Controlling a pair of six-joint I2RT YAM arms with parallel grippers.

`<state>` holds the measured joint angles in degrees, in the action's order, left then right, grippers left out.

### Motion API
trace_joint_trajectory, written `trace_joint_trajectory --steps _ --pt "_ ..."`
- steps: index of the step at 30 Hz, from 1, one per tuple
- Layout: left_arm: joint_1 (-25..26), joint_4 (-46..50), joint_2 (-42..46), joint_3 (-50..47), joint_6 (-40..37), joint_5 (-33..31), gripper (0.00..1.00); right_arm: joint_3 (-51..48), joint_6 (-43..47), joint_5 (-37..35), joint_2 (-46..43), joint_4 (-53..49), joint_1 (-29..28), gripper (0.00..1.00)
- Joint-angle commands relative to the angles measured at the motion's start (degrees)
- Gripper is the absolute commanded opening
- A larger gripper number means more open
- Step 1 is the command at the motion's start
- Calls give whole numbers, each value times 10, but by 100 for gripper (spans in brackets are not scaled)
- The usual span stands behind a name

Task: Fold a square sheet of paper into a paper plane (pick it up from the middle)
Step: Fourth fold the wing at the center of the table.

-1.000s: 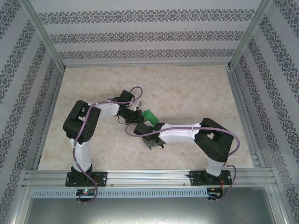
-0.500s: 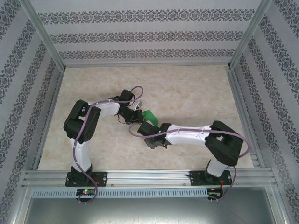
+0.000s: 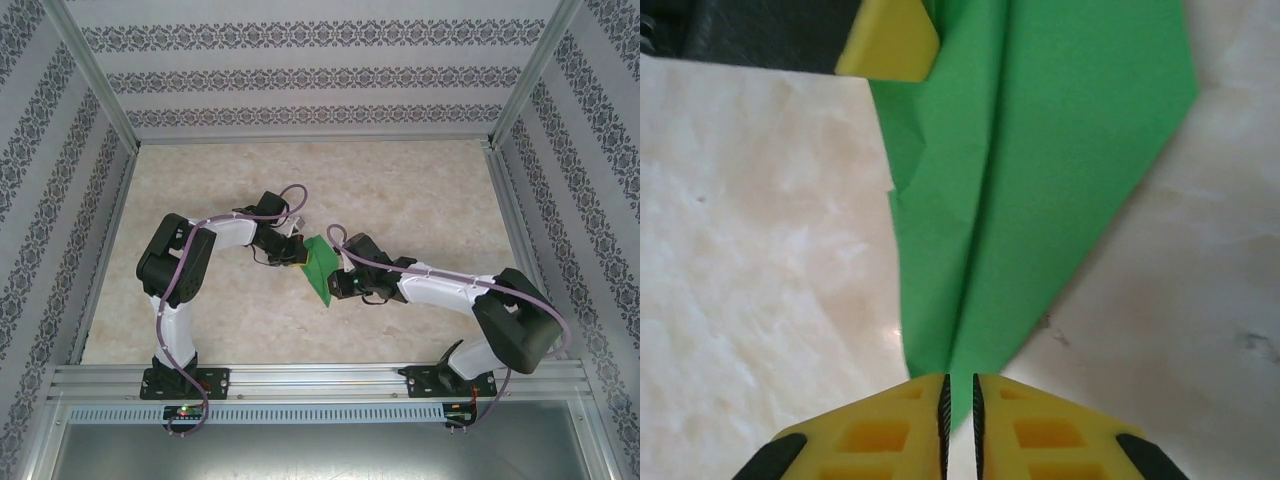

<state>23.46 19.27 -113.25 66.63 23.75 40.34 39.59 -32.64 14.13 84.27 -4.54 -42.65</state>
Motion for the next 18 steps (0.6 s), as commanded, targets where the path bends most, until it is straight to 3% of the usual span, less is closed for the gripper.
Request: trace_joint_trajectory --steps 1,9,18 --pt "-11 33 -32 -3 -19 -47 0 1 -36 86 27 64 8 15" --pt "-11 36 -32 -3 -21 -49 0 22 -52 133 96 112 11 12" --pt "-11 38 -36 -4 -22 -48 0 19 -58 142 117 123 13 11"
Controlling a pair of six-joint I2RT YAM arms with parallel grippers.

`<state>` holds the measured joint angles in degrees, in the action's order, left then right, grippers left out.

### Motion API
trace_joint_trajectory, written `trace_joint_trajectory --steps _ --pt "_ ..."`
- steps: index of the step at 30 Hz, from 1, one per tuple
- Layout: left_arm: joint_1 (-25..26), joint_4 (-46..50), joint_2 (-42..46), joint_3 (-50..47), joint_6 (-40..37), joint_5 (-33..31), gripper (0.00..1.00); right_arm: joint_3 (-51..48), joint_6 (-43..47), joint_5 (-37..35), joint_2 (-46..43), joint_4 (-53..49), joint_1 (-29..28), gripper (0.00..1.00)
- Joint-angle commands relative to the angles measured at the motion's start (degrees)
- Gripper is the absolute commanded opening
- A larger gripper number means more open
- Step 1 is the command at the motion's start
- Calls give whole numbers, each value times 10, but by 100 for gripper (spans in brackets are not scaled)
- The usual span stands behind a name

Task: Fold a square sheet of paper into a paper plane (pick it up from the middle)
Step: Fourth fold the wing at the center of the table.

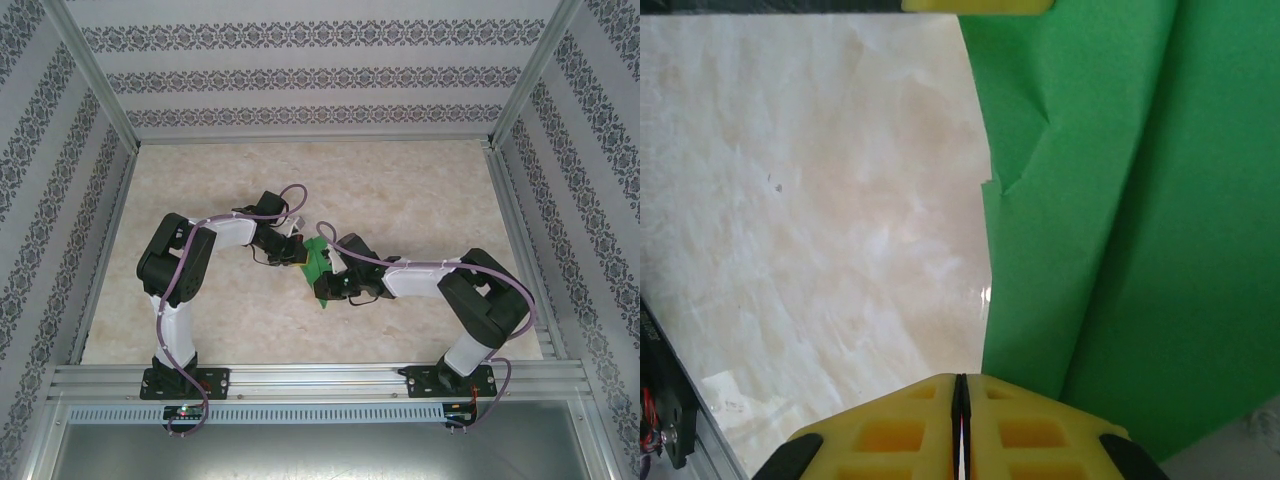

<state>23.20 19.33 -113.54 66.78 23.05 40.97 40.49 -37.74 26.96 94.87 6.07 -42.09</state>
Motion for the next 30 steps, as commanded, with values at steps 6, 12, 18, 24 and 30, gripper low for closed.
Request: trace_joint_trajectory --steps 6,12,18,24,30 --pt "-8 36 -36 -5 -16 -54 0 14 3 4 15 -12 9 11" --pt "-8 35 -40 -3 -15 -54 0 12 0 5 30 -12 8 10" --pt "-8 37 -45 1 -15 -53 0 5 -1 5 35 -11 7 10" --pt "-8 38 -47 2 -17 -56 0 0 4 1 19 -25 6 10" --pt "-8 40 -52 7 -18 -59 0 -11 13 -1 1 -50 4 9"
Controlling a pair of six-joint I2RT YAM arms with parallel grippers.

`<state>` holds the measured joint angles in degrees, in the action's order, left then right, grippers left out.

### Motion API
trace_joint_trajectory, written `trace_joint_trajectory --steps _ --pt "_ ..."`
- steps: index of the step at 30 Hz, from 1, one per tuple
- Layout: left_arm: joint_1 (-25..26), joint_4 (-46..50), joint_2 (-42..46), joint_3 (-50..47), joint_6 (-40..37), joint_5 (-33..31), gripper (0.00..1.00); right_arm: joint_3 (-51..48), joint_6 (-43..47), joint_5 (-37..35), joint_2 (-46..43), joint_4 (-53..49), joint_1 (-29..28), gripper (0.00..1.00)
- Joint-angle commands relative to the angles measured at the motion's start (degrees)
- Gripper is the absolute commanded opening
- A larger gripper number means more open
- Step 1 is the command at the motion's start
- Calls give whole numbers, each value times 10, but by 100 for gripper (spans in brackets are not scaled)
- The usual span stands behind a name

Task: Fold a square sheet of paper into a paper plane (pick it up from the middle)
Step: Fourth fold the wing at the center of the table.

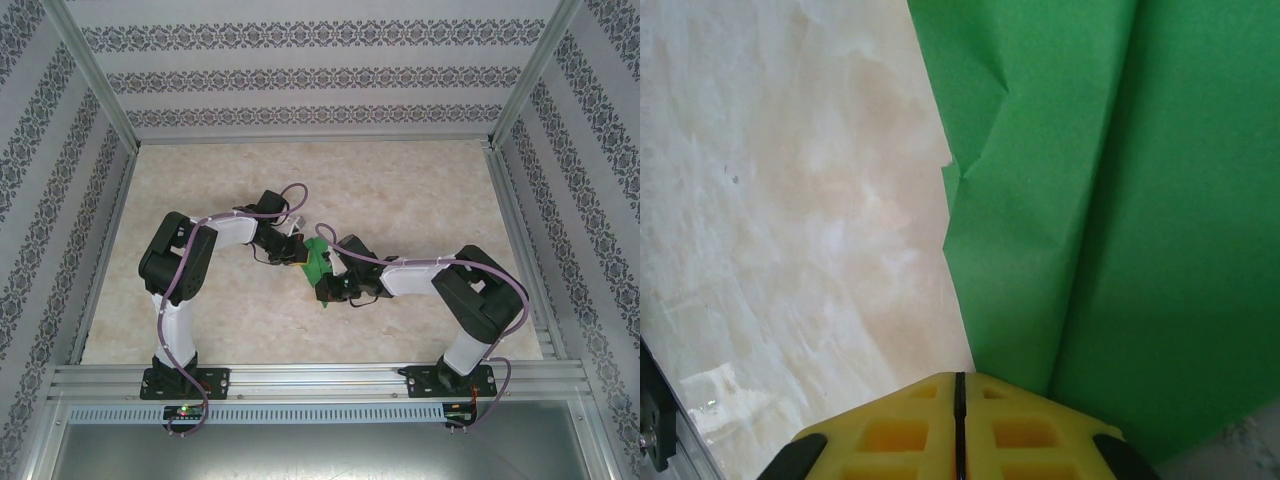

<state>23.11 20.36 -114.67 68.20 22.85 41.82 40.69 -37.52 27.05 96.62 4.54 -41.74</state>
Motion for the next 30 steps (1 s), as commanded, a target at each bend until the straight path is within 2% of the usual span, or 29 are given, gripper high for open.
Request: trace_joint_trajectory --steps 1,30 --pt "-7 30 -42 -7 -16 -68 0 -15 12 -3 -21 -39 1 9" --pt "-7 45 -53 4 -25 -78 0 -35 35 -43 -42 -126 -22 6"
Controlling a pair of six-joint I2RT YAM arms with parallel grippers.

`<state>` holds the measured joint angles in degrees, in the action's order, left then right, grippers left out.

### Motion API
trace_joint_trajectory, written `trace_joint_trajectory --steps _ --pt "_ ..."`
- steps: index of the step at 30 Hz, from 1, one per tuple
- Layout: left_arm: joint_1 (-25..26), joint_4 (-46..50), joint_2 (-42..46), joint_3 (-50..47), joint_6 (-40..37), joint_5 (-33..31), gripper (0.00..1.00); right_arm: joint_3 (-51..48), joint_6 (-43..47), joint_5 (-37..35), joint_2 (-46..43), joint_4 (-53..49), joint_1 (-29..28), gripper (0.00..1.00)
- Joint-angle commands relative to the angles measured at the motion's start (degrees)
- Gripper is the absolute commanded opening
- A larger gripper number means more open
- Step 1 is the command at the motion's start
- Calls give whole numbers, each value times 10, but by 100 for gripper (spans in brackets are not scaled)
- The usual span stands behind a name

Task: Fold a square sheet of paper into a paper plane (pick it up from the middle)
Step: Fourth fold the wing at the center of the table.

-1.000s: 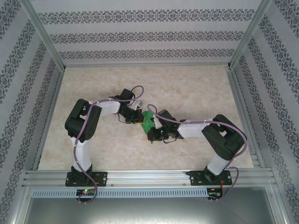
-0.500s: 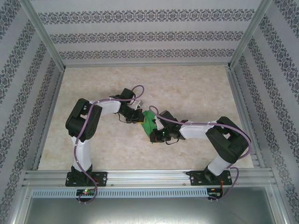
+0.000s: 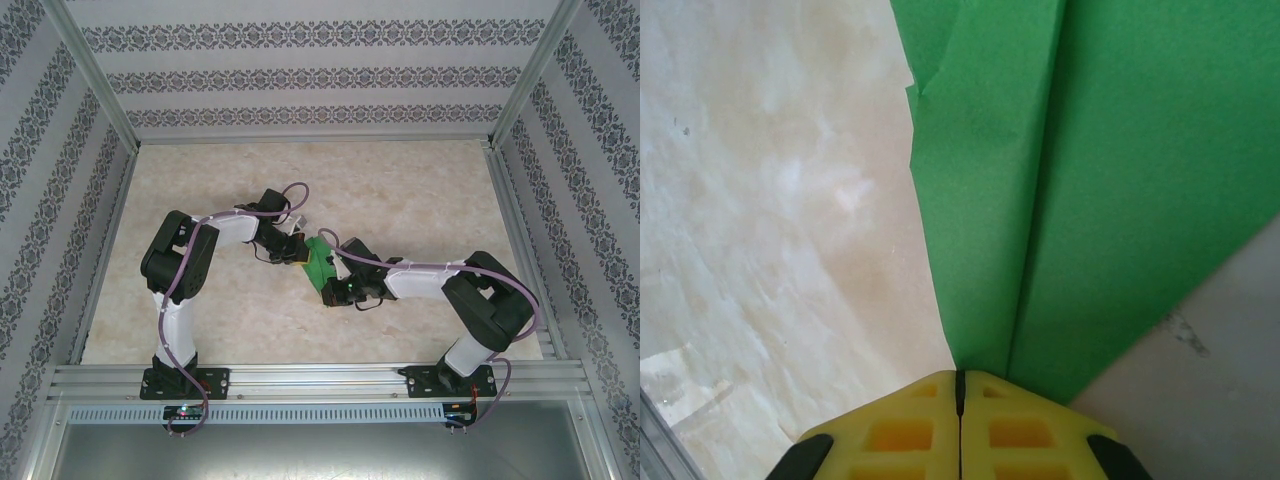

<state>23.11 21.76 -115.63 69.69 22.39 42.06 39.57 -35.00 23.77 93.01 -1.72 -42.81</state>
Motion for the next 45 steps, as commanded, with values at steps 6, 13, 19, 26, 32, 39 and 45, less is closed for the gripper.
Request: trace_joint_trajectory --steps 6,13,19,26,32,39,45 --pt "-7 33 -48 -9 -22 -83 0 -37 4 -15 -14 -69 -14 6" --pt "-7 37 -50 -4 -25 -85 0 -46 -1 -20 -23 -81 -18 6" --pt "-7 36 -51 -5 -25 -81 0 -47 -3 -22 -34 -98 -22 6" --pt "-7 35 -51 -6 -25 -77 0 -20 -16 4 -75 -80 -5 6" --pt "-7 32 -52 -7 -24 -73 0 -5 -53 48 -65 11 19 6" --pt "-7 31 -50 -10 -25 -73 0 26 -52 59 -12 38 24 6" --pt "-7 29 -50 -12 -26 -73 0 37 -51 71 29 56 26 6"
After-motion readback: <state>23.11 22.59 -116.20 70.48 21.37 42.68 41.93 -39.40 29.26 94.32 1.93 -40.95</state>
